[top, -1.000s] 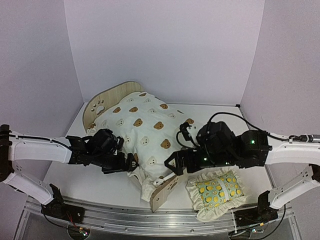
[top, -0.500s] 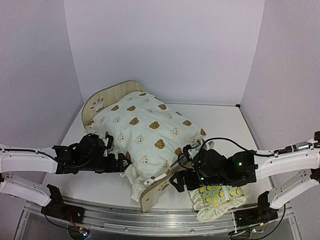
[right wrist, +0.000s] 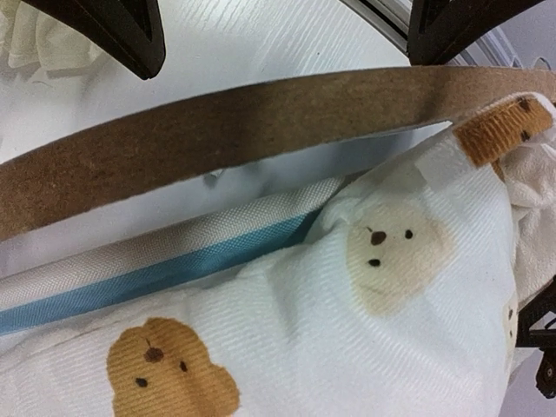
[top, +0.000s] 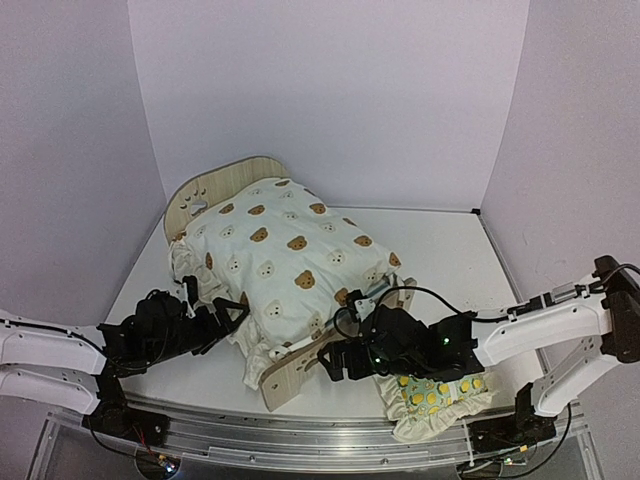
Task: Set up the pet bed
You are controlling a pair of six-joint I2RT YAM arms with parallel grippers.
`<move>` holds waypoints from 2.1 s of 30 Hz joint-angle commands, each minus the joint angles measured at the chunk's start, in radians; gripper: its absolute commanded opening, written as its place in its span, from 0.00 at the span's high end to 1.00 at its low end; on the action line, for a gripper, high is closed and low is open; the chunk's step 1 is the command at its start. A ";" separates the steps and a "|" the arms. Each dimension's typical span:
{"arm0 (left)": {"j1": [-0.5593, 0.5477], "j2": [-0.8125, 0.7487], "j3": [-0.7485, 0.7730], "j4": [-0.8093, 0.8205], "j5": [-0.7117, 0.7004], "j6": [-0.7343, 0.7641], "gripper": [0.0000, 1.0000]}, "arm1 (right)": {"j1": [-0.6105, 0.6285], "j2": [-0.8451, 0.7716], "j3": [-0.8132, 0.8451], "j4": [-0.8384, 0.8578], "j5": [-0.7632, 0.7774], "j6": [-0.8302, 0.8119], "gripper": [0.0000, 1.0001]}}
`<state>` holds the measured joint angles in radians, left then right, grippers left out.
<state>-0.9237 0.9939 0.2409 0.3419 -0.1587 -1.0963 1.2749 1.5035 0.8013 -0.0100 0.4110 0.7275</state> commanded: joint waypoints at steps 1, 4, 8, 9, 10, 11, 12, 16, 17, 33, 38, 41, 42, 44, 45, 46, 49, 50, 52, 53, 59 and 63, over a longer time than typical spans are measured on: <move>-0.011 -0.037 0.149 0.045 0.023 -0.010 0.00 | -0.013 0.047 0.023 -0.011 0.075 -0.049 0.02; -0.011 -0.056 0.222 -0.144 0.010 0.036 0.00 | -0.044 0.040 0.025 -0.012 0.091 -0.053 0.02; -0.011 -0.124 0.204 -0.238 0.021 0.083 0.00 | -0.124 0.029 0.027 -0.011 0.094 -0.050 0.02; -0.011 -0.134 0.208 -0.259 0.027 0.100 0.00 | -0.143 0.029 0.030 -0.011 0.081 -0.049 0.02; -0.012 -0.140 0.217 -0.287 0.033 0.109 0.00 | -0.173 0.031 0.035 -0.011 0.062 -0.050 0.02; -0.012 -0.144 0.227 -0.318 0.038 0.119 0.00 | -0.198 0.036 0.044 -0.011 0.049 -0.055 0.02; -0.012 -0.145 0.233 -0.346 0.042 0.129 0.00 | -0.223 0.040 0.055 -0.012 0.040 -0.065 0.02; -0.012 -0.141 0.277 -0.441 0.034 0.179 0.00 | -0.314 0.055 0.101 -0.017 0.049 -0.141 0.02; -0.012 -0.143 0.293 -0.464 0.016 0.200 0.00 | -0.341 0.056 0.111 -0.024 0.062 -0.168 0.02; 0.323 0.189 0.718 -0.534 -0.229 0.794 0.00 | -0.146 -0.119 0.166 -0.229 0.049 -0.171 0.02; 0.474 0.236 0.808 -0.524 -0.209 0.888 0.00 | -0.055 0.007 0.239 -0.229 0.088 -0.135 0.02; 0.615 0.253 0.837 -0.498 -0.094 0.924 0.00 | -0.025 0.084 0.288 -0.229 0.119 -0.120 0.02; 0.657 0.269 0.846 -0.488 -0.056 0.937 0.00 | -0.016 0.113 0.302 -0.229 0.135 -0.116 0.02; 0.734 0.324 0.879 -0.487 0.012 0.958 0.00 | -0.007 0.167 0.325 -0.229 0.163 -0.103 0.02; 0.776 0.357 0.897 -0.487 0.053 0.967 0.00 | -0.006 0.189 0.333 -0.233 0.185 -0.089 0.02; 0.815 0.387 0.911 -0.482 0.089 0.973 0.00 | -0.006 0.207 0.340 -0.238 0.215 -0.076 0.02; 0.901 0.477 0.929 -0.415 0.237 0.974 0.00 | -0.006 0.247 0.342 -0.240 0.314 -0.056 0.02; 0.913 0.510 0.943 -0.399 0.278 0.968 0.00 | -0.006 0.254 0.338 -0.238 0.345 -0.055 0.03; 0.947 0.570 0.969 -0.369 0.329 0.967 0.01 | -0.006 0.273 0.337 -0.231 0.408 -0.076 0.07; 0.949 0.599 0.982 -0.355 0.335 0.970 0.01 | -0.006 0.280 0.338 -0.228 0.428 -0.096 0.11; 0.950 0.671 1.007 -0.295 0.382 0.980 0.05 | -0.026 0.231 0.263 -0.222 0.501 -0.137 0.36; 0.951 0.636 0.970 -0.251 0.437 0.970 0.08 | -0.074 0.150 0.170 -0.220 0.514 -0.134 0.40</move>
<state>0.0269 1.6847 1.1972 -0.0265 0.1885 -0.1297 1.2648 1.7524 1.0536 -0.2066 0.8105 0.5972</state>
